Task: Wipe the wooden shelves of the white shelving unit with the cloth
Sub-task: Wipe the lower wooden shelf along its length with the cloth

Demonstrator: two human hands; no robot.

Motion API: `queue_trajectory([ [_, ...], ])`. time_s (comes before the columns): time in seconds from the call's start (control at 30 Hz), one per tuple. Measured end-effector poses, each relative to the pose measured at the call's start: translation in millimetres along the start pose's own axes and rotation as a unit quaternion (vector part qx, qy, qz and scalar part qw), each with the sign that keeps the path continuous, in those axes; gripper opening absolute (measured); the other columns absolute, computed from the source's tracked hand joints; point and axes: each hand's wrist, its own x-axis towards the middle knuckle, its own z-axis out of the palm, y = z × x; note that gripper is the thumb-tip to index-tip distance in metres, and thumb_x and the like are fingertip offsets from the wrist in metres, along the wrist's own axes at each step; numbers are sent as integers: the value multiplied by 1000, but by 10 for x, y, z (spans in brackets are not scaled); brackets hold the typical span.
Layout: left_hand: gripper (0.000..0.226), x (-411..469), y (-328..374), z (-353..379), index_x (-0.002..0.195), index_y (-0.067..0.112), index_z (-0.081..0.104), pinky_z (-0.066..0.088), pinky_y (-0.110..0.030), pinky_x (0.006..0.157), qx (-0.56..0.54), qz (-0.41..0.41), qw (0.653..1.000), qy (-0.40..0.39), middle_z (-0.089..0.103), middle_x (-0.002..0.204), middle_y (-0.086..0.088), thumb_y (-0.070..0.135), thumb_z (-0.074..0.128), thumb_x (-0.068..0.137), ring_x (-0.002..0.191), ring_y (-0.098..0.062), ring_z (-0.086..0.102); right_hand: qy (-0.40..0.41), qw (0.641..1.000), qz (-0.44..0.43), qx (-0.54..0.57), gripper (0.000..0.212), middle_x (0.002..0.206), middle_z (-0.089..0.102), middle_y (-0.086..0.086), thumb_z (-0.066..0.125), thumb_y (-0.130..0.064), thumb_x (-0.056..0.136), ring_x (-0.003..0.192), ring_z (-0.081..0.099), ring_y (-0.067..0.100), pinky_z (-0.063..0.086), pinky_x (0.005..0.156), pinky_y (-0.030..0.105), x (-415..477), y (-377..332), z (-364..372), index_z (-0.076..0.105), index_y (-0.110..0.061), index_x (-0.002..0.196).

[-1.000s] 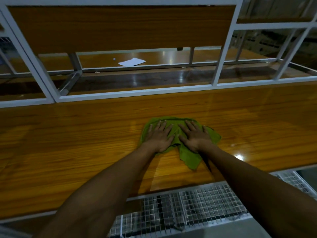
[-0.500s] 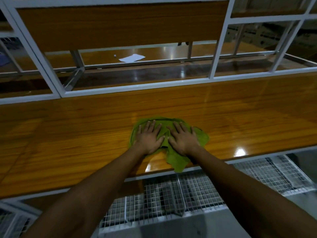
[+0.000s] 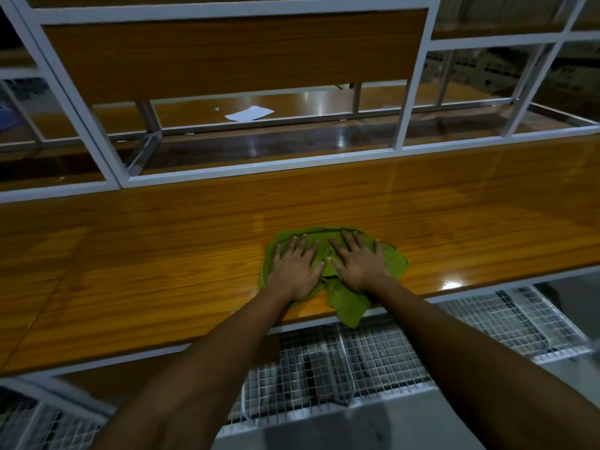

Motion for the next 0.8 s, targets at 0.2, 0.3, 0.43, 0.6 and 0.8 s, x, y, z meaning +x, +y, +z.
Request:
queue_trajectory([
  [0.2, 72, -428, -229, -28, 157, 29, 6, -3, -54, 120, 21, -15, 1000, -4, -4, 165, -3, 67, 12, 96, 151, -23, -6, 0, 999, -52, 5, 61, 166, -3, 1, 13, -59, 100, 152, -5, 23, -4, 117, 62, -330, -373, 56, 5, -37, 157],
  [0.3, 73, -589, -92, 2, 157, 26, 4, -4, -55, 120, 23, -28, 999, -7, -7, 165, -5, 66, 12, 96, 151, -25, -9, 10, 997, -73, -6, 70, 166, -4, -1, -2, -65, 92, 152, -6, 21, -4, 118, 60, -569, -320, 117, 4, -38, 156],
  [0.43, 72, -577, 156, 41, 157, 24, 3, -5, -56, 119, 20, -34, 999, -8, -9, 164, -8, 64, 12, 97, 151, -28, -10, 20, 997, -76, -9, 93, 166, -5, -3, -29, -74, 74, 152, -6, 21, -3, 119, 57, -657, -111, 110, 2, -41, 156],
  [0.6, 67, -370, 168, -10, 157, 26, 7, -4, -55, 120, 17, -14, 1000, -11, -3, 165, -6, 60, 15, 99, 151, -26, -6, 5, 999, -41, -11, 80, 166, -6, -2, -14, -75, 82, 152, -7, 20, -3, 118, 59, -424, -16, 64, -1, -44, 155],
  [0.8, 65, -421, -214, -41, 156, 28, 14, 1, -54, 120, 12, -54, 998, 17, 3, 165, -4, 59, 18, 99, 151, -24, -1, -11, 999, -45, -6, 73, 166, -4, 2, -6, -64, 88, 152, -7, 24, -5, 116, 63, -190, -490, 55, 2, -39, 156],
])
